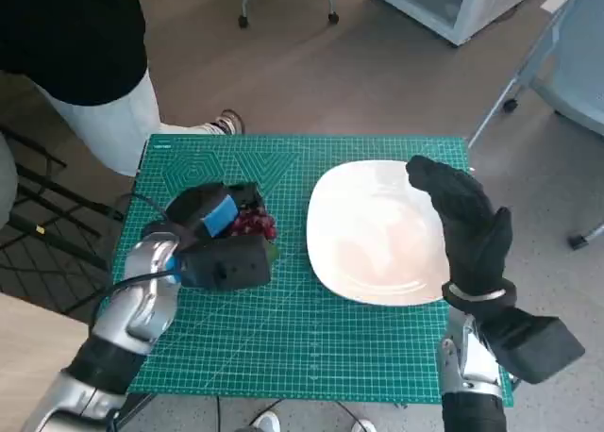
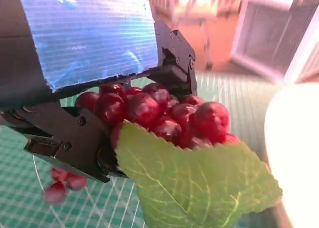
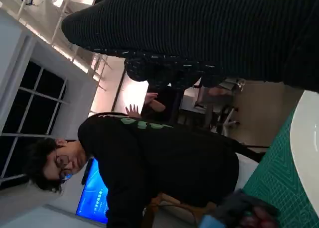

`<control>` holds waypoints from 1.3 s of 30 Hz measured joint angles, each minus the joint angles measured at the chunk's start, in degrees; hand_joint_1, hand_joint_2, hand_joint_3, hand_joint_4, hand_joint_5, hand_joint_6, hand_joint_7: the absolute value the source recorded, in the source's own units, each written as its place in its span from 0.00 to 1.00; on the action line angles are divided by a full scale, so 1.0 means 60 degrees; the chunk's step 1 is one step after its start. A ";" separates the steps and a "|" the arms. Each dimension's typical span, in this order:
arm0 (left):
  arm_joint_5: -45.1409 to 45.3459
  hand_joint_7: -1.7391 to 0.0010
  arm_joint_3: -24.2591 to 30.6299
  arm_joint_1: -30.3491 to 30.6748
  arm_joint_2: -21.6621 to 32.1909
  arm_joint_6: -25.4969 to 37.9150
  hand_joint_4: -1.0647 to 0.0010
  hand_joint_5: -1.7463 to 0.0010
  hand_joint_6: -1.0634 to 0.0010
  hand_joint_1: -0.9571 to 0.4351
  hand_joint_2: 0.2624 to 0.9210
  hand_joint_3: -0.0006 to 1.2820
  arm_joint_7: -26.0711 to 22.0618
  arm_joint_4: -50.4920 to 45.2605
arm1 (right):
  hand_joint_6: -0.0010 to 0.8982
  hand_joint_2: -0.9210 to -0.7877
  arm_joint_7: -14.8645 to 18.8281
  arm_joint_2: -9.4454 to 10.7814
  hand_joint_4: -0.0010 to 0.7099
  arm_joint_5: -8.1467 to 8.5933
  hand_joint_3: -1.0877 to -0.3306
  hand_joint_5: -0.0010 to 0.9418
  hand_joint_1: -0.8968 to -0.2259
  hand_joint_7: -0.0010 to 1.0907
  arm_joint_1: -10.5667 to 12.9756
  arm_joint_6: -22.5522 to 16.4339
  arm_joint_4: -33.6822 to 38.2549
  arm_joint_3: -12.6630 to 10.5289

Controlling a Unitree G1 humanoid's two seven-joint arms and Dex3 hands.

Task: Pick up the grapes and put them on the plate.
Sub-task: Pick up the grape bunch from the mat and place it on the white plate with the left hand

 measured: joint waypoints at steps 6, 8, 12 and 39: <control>0.0009 0.26 0.0407 0.0271 0.0067 0.0084 0.49 0.24 0.53 0.69 1.00 0.15 -0.0030 -0.1061 | 0.01 0.00 0.0000 -0.0001 0.64 0.0022 0.44 0.00 0.35 0.45 -0.0043 -0.0001 0.0067 -0.0007; 0.0012 0.26 0.0515 0.0339 0.0068 0.0103 0.48 0.25 0.53 0.69 1.00 0.14 -0.0030 -0.1326 | 0.01 0.00 0.0000 -0.0001 0.64 0.0022 0.44 0.00 0.35 0.45 -0.0053 -0.0002 0.0093 -0.0006; 0.0035 0.24 0.0645 0.0472 0.0068 0.0148 0.48 0.27 0.53 0.69 1.00 0.15 -0.0031 -0.1737 | 0.01 0.00 0.0000 0.0000 0.64 0.0022 0.44 0.00 0.35 0.45 -0.0065 -0.0002 0.0114 -0.0006; 0.0116 0.28 0.0217 -0.0343 -0.0544 0.0222 0.48 0.25 0.48 0.69 1.00 0.12 -0.0470 -0.1536 | 0.01 0.00 0.0001 -0.0021 0.64 0.0024 0.44 0.00 0.35 0.46 -0.0190 -0.0014 0.0201 -0.0066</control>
